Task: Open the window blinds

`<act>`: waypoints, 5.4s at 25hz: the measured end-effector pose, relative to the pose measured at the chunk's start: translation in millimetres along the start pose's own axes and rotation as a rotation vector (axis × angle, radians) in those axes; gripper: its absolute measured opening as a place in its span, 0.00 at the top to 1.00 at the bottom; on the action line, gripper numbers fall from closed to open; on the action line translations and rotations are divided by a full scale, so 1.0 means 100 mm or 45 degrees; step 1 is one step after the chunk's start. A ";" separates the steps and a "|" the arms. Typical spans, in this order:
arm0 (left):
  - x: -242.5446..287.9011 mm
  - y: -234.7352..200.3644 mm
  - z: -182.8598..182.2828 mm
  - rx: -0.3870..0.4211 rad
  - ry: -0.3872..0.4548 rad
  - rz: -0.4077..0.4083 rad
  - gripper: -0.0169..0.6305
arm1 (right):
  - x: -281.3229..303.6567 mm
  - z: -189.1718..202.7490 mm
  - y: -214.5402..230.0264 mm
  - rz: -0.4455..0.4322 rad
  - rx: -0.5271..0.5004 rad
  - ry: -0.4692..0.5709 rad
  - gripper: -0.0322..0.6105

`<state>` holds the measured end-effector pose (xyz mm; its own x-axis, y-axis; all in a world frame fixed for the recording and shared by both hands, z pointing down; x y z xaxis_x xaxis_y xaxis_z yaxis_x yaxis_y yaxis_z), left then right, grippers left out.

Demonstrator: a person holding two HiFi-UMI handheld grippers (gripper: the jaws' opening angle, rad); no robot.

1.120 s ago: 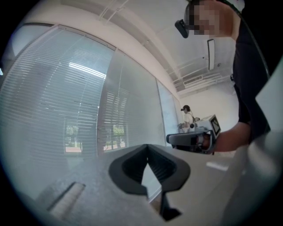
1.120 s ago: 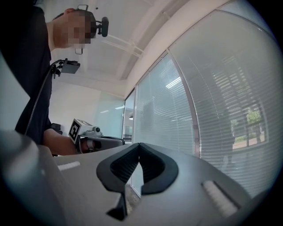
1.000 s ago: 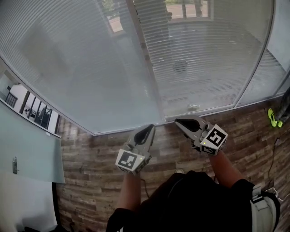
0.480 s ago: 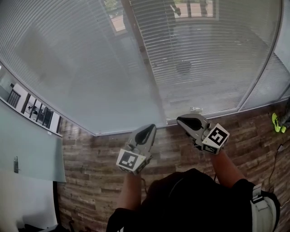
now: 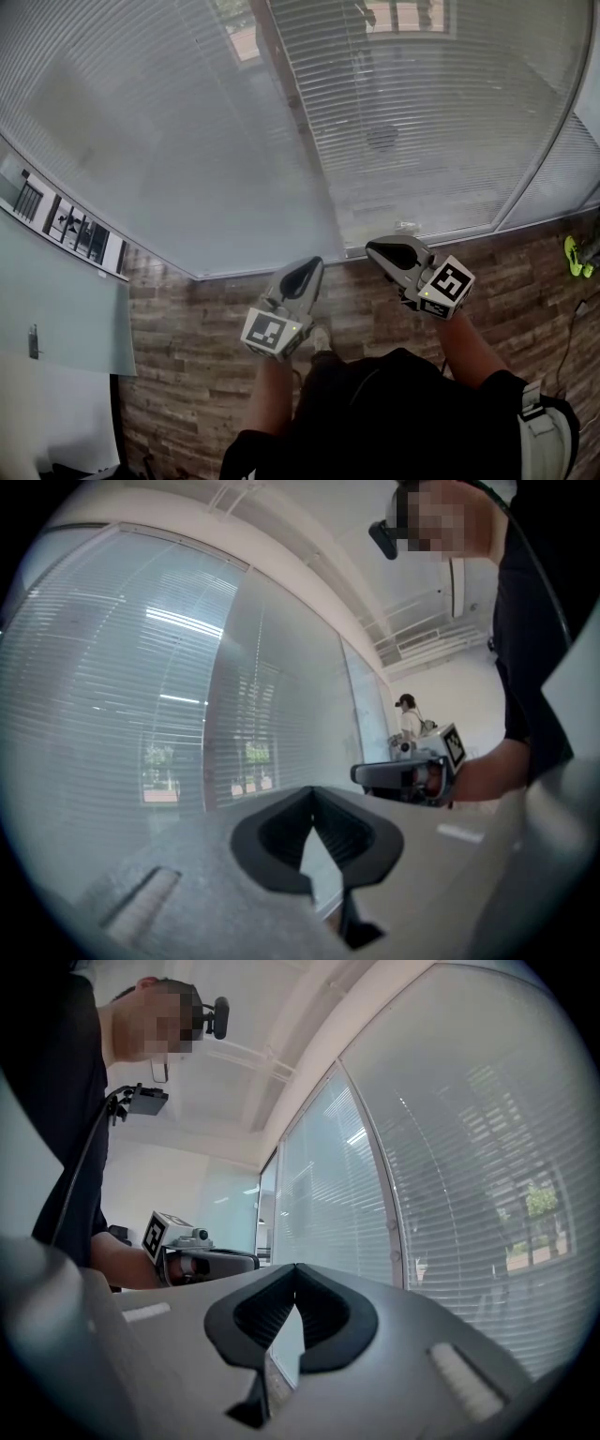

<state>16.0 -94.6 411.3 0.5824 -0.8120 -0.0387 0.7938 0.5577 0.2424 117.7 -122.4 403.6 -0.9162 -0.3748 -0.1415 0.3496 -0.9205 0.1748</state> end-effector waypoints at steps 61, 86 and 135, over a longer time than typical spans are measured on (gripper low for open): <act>0.84 -2.11 0.45 -0.070 0.089 0.429 0.97 | 1.88 -0.10 1.26 0.469 -0.120 -0.007 0.94; 0.76 -2.15 0.48 -0.136 0.118 0.414 0.97 | 2.44 -0.62 1.82 0.629 -0.888 -0.479 0.77; 0.35 -2.27 0.56 -0.137 0.074 0.310 0.97 | 2.78 -0.72 2.33 0.944 -1.118 -0.601 0.75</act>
<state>-154.2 -259.5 409.6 0.7649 -0.6424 -0.0479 0.6416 0.7529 0.1468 -41.5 -449.6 334.7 -0.3588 -0.9270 0.1093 0.6590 -0.3345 -0.6737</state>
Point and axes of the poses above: the fingertips, and each gripper's own axes: x forward along the fingers, y to its right, z out of its underside, the point moved 1 cm from there along -x, backward along the fingers, and after that the axes turned 7 degrees about x, right-handed, at the moved point
